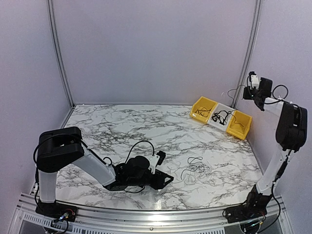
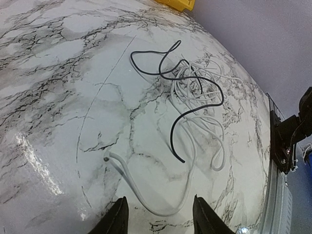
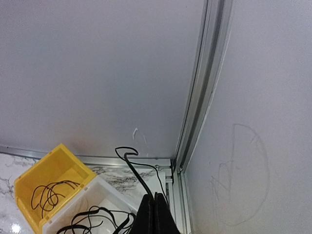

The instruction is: Untangle the cables

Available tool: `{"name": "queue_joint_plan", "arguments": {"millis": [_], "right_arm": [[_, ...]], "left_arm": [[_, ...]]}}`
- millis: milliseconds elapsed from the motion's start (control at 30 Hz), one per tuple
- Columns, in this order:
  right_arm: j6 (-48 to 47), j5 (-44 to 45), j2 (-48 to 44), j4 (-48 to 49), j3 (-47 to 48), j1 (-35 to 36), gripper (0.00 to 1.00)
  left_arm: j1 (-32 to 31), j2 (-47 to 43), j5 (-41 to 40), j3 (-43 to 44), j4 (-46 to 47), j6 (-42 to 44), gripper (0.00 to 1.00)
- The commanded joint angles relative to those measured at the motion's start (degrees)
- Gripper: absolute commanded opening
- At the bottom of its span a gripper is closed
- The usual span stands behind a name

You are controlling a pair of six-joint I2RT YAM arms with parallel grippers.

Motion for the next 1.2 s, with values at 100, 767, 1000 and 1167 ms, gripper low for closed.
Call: {"name": "queue_joint_plan", "arguments": {"millis": [100,767,1000,1167], "right_arm": [[1.1,-8.4,-6.5,3.7,-5.5,1.0,0.0],[2.4,-15.7,-23.9,-9.7,-2.0,2.4,0.0],[3.2,-18.8,-20.1,-19.1,11.2,4.0,0.0],[2.0,-16.4,-16.2,-22.0,22.2,4.5,0.0]], "left_arm": [[0.2,-0.2,3.4,3.4,-7.2,2.1,0.47],[1.1,-9.5,-10.1,30.1,-55.6,26.4,0.45],[6.4,-4.5,-12.9,30.5,-53.1,34.4,0.42],[11.7,-7.2,-8.8,22.8,-44.6,31.2,0.41]]}}
